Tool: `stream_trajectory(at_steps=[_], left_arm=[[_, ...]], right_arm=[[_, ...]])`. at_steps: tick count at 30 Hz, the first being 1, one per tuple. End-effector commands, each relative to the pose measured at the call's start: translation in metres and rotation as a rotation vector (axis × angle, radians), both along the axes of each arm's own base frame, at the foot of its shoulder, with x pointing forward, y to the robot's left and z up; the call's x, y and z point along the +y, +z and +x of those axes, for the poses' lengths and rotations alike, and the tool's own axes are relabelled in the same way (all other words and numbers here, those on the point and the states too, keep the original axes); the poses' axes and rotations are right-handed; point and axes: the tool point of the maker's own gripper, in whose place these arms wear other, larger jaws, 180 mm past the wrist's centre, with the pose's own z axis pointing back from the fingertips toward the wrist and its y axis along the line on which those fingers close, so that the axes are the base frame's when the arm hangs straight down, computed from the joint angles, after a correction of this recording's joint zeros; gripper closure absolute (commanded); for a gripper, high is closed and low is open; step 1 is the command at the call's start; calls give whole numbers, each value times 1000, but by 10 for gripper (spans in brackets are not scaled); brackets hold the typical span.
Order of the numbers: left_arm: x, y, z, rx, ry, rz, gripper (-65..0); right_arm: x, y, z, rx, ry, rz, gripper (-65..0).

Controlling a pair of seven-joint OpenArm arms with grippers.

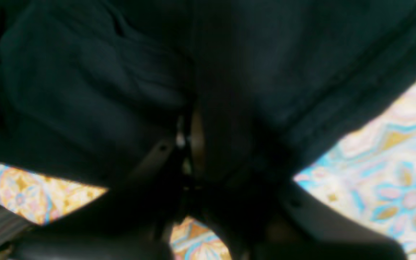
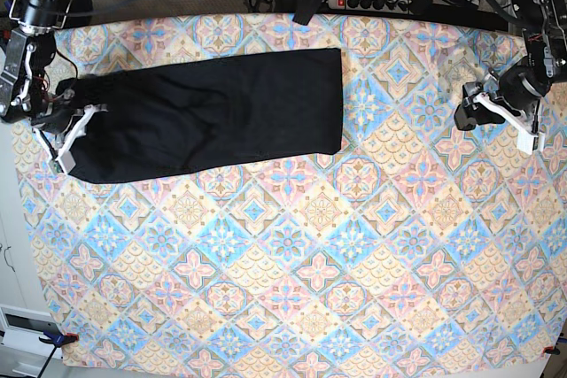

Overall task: Fold the T-shirt properly
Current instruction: 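Grasp the strip's other end with the right gripper and drag it, then fold the held end over onto the strip's middle with the right gripper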

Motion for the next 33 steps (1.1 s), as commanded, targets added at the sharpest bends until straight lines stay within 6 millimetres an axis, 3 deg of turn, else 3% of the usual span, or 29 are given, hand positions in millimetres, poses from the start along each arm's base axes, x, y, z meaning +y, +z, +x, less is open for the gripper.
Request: stream_trajectory(at_steps=[1, 4, 8, 11, 17, 21, 29, 33], left_arm=[[4, 12, 8, -42, -8, 15, -446], [3, 12, 8, -42, -7, 12, -446], [2, 11, 7, -41, -8, 10, -436], [1, 10, 7, -38, -11, 8, -395], [-4, 5, 5, -32, -1, -12, -290], [-9, 2, 3, -28, 8, -29, -261], [-11, -12, -4, 6, 19, 28, -258], [-14, -15, -4, 14, 7, 27, -258]], right_arm=[[4, 23, 15, -79, 37, -9, -11], [23, 31, -2, -75, 113, -45, -11], [97, 49, -2, -155, 289, -12, -11], [140, 61, -4, -199, 411, 8, -11], [210, 62, -12, -223, 461, 163, -11], [251, 70, -12, -248, 544, 221, -12], [300, 60, -18, -249, 760, 84, -14], [316, 39, -25, -208, 888, -25, -15]])
